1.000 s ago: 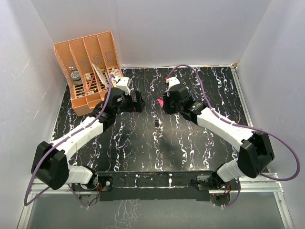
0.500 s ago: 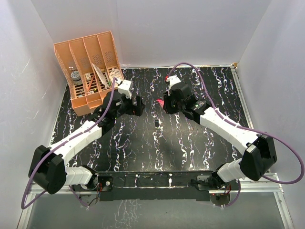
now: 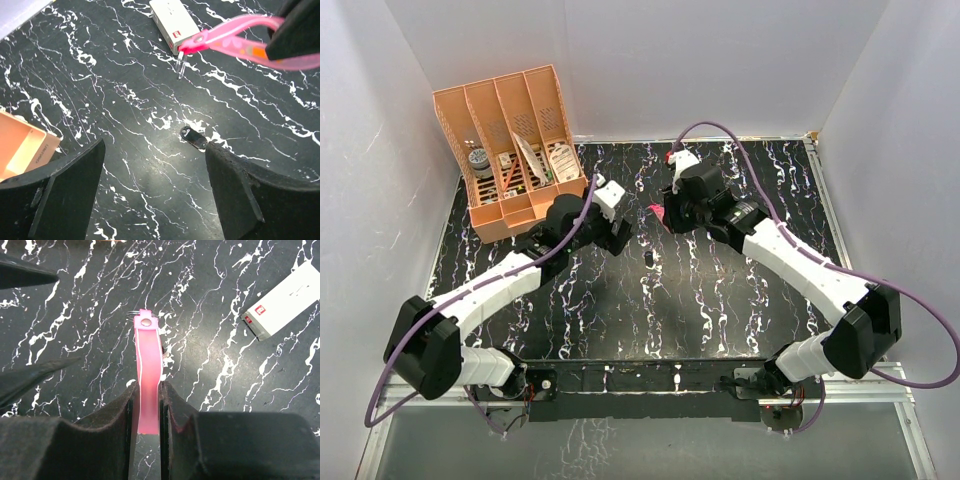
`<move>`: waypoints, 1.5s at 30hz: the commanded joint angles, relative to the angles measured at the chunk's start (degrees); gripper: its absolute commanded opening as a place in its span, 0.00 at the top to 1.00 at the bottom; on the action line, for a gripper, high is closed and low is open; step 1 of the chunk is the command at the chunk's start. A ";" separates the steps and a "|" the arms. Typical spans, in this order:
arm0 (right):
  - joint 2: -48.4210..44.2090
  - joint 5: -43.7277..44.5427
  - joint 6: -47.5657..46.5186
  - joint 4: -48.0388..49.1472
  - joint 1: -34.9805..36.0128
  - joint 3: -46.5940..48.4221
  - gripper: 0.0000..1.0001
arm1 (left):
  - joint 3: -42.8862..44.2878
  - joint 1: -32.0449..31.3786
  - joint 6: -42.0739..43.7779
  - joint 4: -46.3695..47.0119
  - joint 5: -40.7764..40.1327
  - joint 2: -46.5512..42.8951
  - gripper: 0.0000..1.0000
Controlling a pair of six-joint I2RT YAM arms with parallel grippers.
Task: Put the keys on the keyring
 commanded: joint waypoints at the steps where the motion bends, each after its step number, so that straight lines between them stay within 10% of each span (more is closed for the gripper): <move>1: 0.06 -1.06 -1.38 -2.23 0.08 5.85 0.82 | -2.37 -2.00 9.06 5.91 1.14 -0.10 0.21; 16: 2.39 -5.90 -2.77 -6.50 0.09 10.16 0.82 | -12.89 -2.83 18.79 35.35 5.11 -1.83 0.23; 45: 1.65 -9.38 -2.57 -6.70 0.14 8.99 0.82 | -4.09 -3.05 18.11 37.05 15.29 9.04 0.64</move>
